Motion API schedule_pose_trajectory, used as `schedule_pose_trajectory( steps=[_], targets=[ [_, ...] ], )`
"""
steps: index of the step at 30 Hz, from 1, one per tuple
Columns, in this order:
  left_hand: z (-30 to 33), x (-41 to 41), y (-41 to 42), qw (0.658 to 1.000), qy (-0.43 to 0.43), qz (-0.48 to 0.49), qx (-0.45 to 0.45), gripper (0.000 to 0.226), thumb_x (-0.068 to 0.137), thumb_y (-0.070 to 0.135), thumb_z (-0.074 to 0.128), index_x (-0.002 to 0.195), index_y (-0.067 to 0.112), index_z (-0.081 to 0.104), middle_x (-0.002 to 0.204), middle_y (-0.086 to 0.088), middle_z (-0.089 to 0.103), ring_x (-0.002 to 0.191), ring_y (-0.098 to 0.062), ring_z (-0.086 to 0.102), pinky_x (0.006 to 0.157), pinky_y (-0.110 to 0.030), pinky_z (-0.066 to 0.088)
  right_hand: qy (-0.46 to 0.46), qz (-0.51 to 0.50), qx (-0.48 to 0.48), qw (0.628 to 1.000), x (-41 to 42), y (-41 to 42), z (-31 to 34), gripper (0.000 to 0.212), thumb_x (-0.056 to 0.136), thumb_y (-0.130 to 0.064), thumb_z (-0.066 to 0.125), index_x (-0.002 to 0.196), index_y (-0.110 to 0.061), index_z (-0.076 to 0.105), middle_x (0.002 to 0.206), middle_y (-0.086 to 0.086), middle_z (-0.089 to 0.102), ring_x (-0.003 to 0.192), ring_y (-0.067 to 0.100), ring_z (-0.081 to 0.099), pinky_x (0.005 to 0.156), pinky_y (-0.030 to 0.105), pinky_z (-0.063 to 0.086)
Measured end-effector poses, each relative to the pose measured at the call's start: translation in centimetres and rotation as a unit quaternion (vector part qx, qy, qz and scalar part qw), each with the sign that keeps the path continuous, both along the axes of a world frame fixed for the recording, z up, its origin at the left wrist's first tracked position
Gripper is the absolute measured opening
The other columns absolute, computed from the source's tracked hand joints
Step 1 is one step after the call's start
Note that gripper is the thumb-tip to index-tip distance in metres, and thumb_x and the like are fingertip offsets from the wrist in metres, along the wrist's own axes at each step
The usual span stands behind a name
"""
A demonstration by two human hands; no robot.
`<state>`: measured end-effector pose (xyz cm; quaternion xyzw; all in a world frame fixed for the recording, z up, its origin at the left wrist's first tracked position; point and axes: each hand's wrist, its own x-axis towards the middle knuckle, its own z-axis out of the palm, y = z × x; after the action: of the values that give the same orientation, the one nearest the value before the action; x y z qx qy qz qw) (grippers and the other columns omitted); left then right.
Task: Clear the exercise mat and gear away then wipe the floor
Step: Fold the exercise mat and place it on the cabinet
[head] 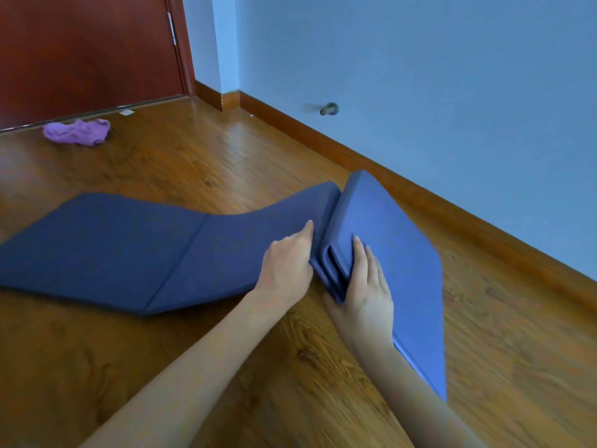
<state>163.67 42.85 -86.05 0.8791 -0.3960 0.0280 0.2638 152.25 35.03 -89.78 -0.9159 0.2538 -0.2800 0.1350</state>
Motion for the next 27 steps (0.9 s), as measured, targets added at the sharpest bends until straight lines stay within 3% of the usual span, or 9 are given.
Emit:
schedule_pose_trajectory(
  steps=[2,5,8,12,16,19,22,24,27],
  targets=[
    [0.8,-0.7,-0.4,0.999,0.027,-0.004,-0.022,0.064,0.092,0.005,0.044,0.149,0.008,0.014,0.112,-0.008,0.063,0.100,-0.024,0.059,0.080,-0.030,0.042,-0.058,-0.006,0.063,0.996,-0.2,-0.1,0.4,0.084,0.072,-0.008,0.073,0.143,-0.012,0.029,0.134,0.015,0.053,0.118,0.035,0.055,0.090,0.038,0.050],
    [1.9,-2.0,-0.6,0.990,0.100,-0.014,-0.100,0.067,0.089,0.012,0.054,0.148,0.013,0.021,0.130,-0.005,0.056,0.119,-0.021,0.052,0.093,-0.027,0.036,-0.108,-0.033,0.147,0.983,-1.4,-0.6,1.6,0.069,0.081,-0.003,0.064,0.143,-0.016,0.036,0.111,0.003,0.066,0.086,0.022,0.062,0.068,0.014,0.038],
    [2.4,-2.4,0.2,0.959,0.191,-0.050,-0.201,0.060,0.087,0.019,0.059,0.143,0.019,0.035,0.137,0.009,0.050,0.126,-0.008,0.045,0.100,-0.017,0.034,-0.169,-0.030,0.183,0.968,-2.0,-0.8,3.2,0.058,0.082,-0.010,0.062,0.137,-0.019,0.045,0.082,-0.006,0.065,0.061,0.009,0.055,0.055,0.013,0.039],
    [2.2,-1.8,2.4,0.915,0.262,-0.116,-0.284,0.062,0.087,0.031,0.060,0.143,0.028,0.033,0.147,0.021,0.032,0.132,0.013,0.027,0.105,-0.007,0.025,-0.248,0.002,0.209,0.946,-1.2,0.2,4.9,0.050,0.081,0.001,0.065,0.129,-0.008,0.053,0.083,-0.028,0.065,0.063,-0.015,0.055,0.059,0.000,0.039],
    [2.1,-0.1,5.0,0.924,0.202,-0.124,-0.300,0.066,0.085,0.046,0.052,0.143,0.039,0.022,0.152,0.023,0.022,0.139,0.006,0.018,0.113,-0.018,0.020,-0.305,0.058,0.244,0.919,1.0,2.5,6.2,0.051,0.080,-0.009,0.065,0.129,-0.004,0.053,0.101,-0.023,0.065,0.087,-0.014,0.058,0.075,0.007,0.046],
    [3.2,0.9,6.6,0.917,0.209,-0.113,-0.320,0.071,0.083,0.055,0.050,0.142,0.043,0.011,0.154,0.022,0.012,0.141,0.005,0.011,0.116,-0.024,0.017,-0.363,0.091,0.304,0.876,3.1,4.8,7.6,0.055,0.079,-0.026,0.064,0.128,-0.003,0.052,0.112,0.003,0.065,0.104,0.010,0.061,0.088,0.025,0.051],
    [4.5,1.3,7.6,0.911,0.184,-0.104,-0.354,0.079,0.084,0.065,0.044,0.145,0.032,0.007,0.156,0.015,0.009,0.142,0.000,0.009,0.116,-0.025,0.016,-0.399,0.131,0.391,0.819,5.0,7.1,8.8,0.040,0.081,-0.013,0.064,0.120,-0.008,0.055,0.104,0.003,0.065,0.098,0.017,0.062,0.084,0.030,0.051],
    [5.0,1.7,8.3,0.910,0.177,-0.089,-0.364,0.078,0.086,0.055,0.045,0.148,0.027,0.006,0.157,0.012,0.009,0.143,-0.002,0.011,0.117,-0.033,0.017,-0.419,0.158,0.440,0.778,6.2,8.6,8.9,0.033,0.082,-0.008,0.061,0.114,-0.016,0.056,0.095,-0.004,0.065,0.091,0.014,0.063,0.080,0.027,0.050],
    [4.5,2.6,9.1,0.913,0.184,-0.075,-0.358,0.079,0.085,0.048,0.046,0.149,0.021,0.008,0.157,0.009,0.011,0.143,-0.002,0.012,0.116,-0.035,0.019,-0.412,0.169,0.500,0.743,7.1,10.4,7.9,0.038,0.085,-0.005,0.060,0.121,-0.014,0.050,0.104,0.002,0.064,0.098,0.019,0.063,0.082,0.026,0.051]
  ],
)
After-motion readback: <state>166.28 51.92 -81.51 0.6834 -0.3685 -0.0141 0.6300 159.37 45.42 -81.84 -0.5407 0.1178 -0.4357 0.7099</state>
